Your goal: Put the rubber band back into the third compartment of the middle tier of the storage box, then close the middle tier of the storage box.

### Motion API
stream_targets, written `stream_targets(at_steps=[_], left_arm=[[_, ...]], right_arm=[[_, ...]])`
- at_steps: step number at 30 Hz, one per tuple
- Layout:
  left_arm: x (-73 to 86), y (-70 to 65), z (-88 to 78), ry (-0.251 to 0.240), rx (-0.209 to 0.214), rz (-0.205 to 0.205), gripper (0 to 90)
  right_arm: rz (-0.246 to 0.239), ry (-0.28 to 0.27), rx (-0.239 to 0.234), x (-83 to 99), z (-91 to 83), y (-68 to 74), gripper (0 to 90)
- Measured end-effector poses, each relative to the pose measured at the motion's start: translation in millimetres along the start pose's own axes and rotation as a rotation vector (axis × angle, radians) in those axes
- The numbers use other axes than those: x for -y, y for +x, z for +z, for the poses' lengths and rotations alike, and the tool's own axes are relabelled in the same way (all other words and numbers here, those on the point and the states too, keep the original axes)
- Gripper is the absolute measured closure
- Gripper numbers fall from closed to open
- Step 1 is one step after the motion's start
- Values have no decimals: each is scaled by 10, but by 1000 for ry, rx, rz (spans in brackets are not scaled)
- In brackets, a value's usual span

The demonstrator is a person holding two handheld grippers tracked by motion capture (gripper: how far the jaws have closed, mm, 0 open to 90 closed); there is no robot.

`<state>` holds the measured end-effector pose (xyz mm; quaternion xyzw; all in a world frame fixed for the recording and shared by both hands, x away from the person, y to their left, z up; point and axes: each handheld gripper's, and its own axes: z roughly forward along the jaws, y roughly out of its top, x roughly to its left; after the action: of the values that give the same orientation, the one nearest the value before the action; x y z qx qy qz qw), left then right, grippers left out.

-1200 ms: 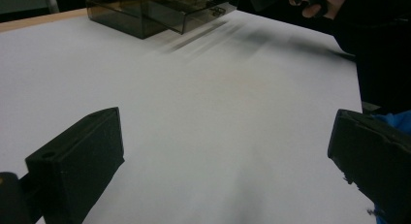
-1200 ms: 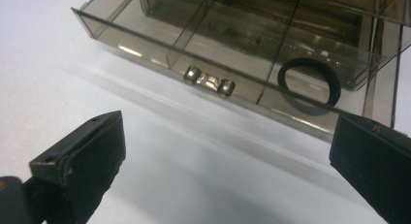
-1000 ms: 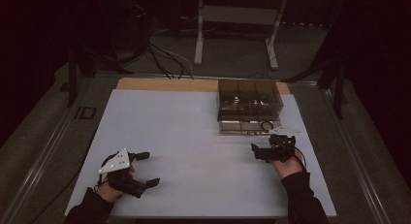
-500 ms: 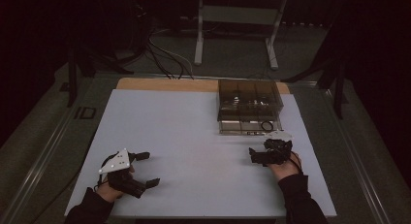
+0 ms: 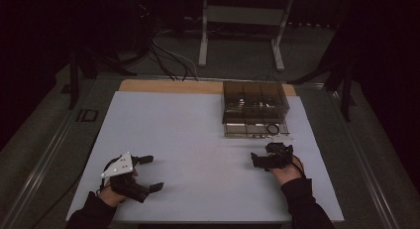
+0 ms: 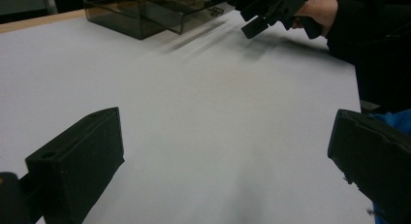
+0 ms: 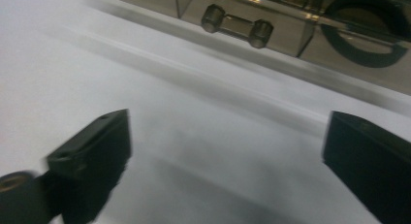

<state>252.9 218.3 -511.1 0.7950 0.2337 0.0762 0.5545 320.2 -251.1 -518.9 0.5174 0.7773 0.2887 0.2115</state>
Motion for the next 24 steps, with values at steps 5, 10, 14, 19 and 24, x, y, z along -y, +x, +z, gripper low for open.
stream_targets(at_steps=[5, 10, 14, 19, 24], left_arm=[[-10, 14, 25, 1, 6, 0, 10], [-10, -1, 18, 1, 4, 1, 10], [-12, 2, 16, -2, 4, 0, 10], [-10, 2, 13, -2, 4, 0, 10], [-6, 2, 15, 3, 4, -1, 10]], right_arm=[[15, -1, -16, 4, -11, -23, 47], [1, 17, -6, -7, -5, -16, 73], [7, 17, 11, -22, -9, -7, 146], [18, 26, 14, -22, -9, -36, 242], [-13, 38, 43, -9, 0, -20, 349]])
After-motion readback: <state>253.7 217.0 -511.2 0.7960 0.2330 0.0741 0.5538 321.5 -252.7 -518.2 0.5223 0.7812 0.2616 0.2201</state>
